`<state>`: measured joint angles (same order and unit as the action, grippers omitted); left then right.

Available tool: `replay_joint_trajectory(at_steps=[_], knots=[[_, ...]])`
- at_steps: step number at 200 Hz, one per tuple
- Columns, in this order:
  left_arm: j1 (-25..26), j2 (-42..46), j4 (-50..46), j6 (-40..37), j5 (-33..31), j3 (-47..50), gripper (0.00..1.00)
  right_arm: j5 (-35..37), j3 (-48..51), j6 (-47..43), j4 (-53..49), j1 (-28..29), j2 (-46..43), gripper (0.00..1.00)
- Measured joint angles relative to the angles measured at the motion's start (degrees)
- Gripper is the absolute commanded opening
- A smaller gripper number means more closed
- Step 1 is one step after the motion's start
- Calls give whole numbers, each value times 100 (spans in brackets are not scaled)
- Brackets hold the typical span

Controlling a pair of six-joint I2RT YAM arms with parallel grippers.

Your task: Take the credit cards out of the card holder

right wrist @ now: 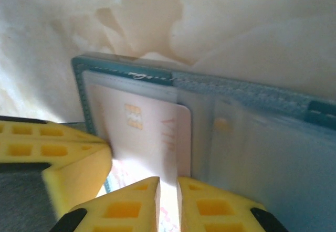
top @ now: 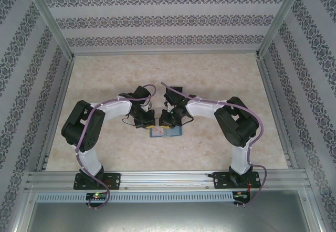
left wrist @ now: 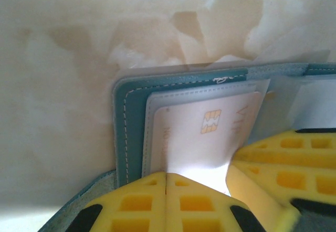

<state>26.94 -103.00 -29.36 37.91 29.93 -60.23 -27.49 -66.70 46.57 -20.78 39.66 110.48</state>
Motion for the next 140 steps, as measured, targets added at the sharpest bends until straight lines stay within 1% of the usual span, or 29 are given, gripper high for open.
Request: replay_joint_trajectory(at_steps=[97,140], knots=[[2,-4,-68,-46,-72,-2,3,562,-291,-199,-590,74,15,19],[2,-4,-142,-48,-129,-46,3,455,-282,-179,-535,61,-11,22]])
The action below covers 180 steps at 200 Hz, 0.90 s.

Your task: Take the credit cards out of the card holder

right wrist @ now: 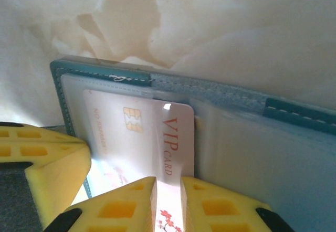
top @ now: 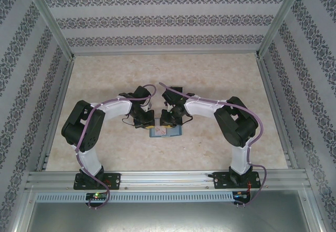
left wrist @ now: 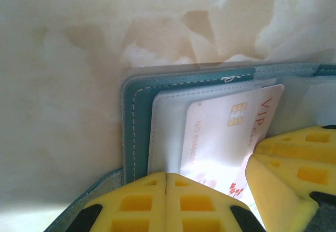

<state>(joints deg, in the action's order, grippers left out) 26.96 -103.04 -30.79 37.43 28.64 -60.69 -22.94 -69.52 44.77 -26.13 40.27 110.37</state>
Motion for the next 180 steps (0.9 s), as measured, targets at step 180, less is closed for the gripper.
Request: replay_joint_trajectory(at_steps=[180], knots=[[85,-299,-188,-33,37,-367,2,-651,304,-173,498,-339,-7,26]])
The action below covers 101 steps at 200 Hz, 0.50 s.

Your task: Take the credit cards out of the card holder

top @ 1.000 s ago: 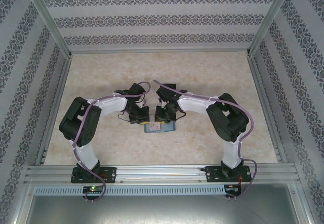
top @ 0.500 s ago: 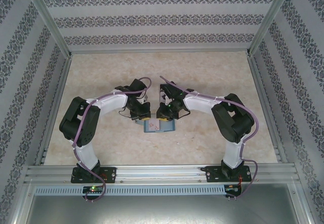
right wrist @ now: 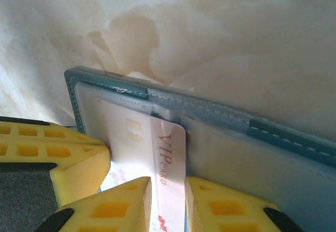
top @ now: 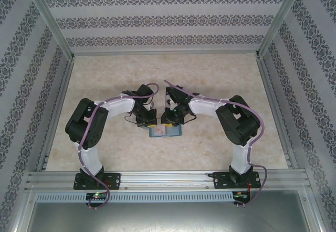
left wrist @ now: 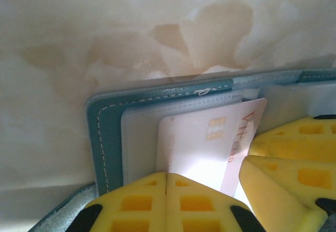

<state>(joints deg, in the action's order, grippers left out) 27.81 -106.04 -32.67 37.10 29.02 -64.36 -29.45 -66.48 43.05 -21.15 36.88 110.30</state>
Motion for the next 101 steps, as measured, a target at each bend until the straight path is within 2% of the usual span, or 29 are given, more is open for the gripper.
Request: replay_joint_trajectory(at_steps=[101], knots=[[0,-20,0,-83,0,0,2,-87,72,-168,118,-2,0,28]])
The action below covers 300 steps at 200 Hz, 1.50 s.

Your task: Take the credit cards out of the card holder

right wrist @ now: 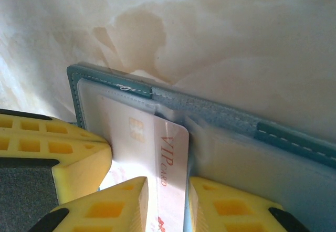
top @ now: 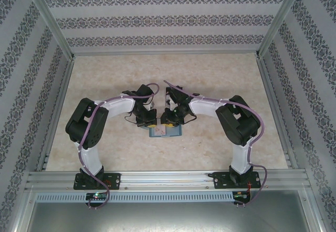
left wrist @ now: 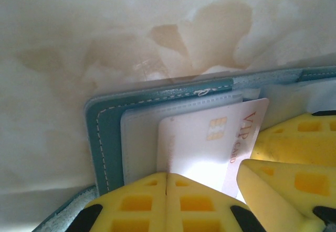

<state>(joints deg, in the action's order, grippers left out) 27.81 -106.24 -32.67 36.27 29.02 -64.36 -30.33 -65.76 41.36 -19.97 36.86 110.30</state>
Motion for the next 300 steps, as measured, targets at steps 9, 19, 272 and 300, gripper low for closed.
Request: replay_joint_trajectory(at_steps=[9,19,272,300], knots=[[0,0,0,-9,0,0,2,-15,4,-4,11,0,0,28],[0,-2,0,-9,-2,0,2,-20,7,-7,13,0,0,28],[0,-13,11,-33,-15,15,3,-494,1268,490,1266,-490,-957,2],[0,-2,11,-35,-37,15,3,-332,1268,326,914,-535,-1134,1]])
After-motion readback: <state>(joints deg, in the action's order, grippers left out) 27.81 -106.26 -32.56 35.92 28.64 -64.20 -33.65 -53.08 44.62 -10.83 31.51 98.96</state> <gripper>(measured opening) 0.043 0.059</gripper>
